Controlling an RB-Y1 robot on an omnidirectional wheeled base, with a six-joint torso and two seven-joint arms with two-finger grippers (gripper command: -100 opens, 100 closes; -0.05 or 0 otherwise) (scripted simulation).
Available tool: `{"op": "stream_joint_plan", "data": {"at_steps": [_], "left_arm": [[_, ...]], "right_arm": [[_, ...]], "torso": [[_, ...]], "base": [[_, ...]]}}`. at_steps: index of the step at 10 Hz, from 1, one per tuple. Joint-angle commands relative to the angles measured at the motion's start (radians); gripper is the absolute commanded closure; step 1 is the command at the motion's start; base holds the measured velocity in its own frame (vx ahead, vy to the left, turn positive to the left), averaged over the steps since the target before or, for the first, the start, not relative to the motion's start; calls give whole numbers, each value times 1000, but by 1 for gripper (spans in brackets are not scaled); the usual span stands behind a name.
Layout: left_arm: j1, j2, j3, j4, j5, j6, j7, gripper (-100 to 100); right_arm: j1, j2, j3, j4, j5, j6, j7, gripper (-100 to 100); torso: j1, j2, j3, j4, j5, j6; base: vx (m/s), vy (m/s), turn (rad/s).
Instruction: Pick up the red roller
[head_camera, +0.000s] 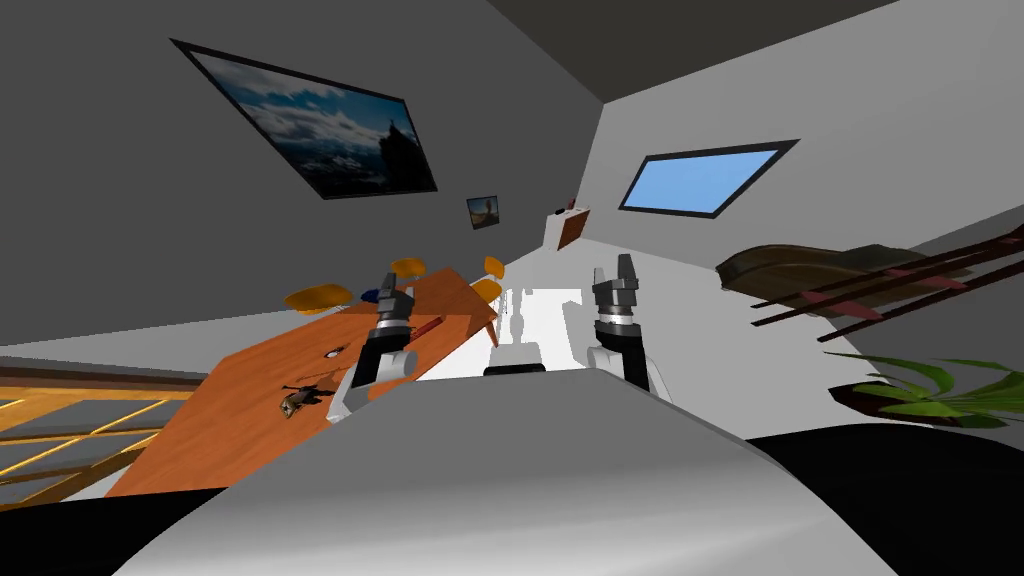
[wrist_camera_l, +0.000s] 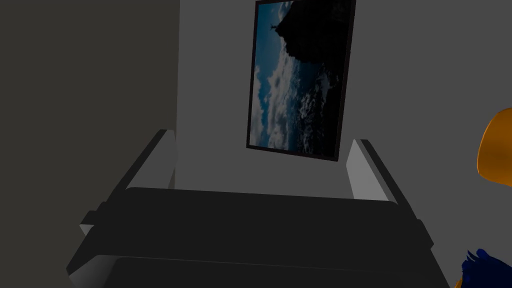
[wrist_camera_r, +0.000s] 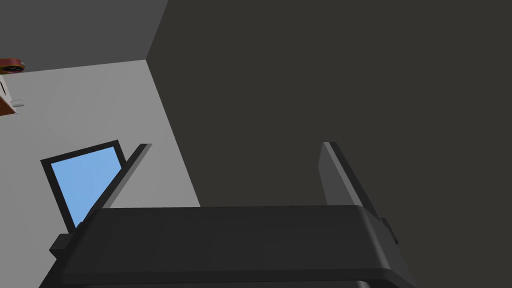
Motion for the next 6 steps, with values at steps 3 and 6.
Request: {"op": "stream_joint_plan", "data": {"at_steps": [3, 6], "left_arm": [[-38, 40, 62, 105, 36, 77, 19, -100], [-56, 55, 87, 175, 50, 126, 25, -100]], "right_arm": [[0, 0, 0, 0, 0, 0, 0, 0], [0, 0, 0, 0, 0, 0, 0, 0]], "torso": [[1, 0, 0, 0, 0, 0], [2, 0, 0, 0, 0, 0]], "base": [[-7, -81, -196], [-6, -61, -130]]}}
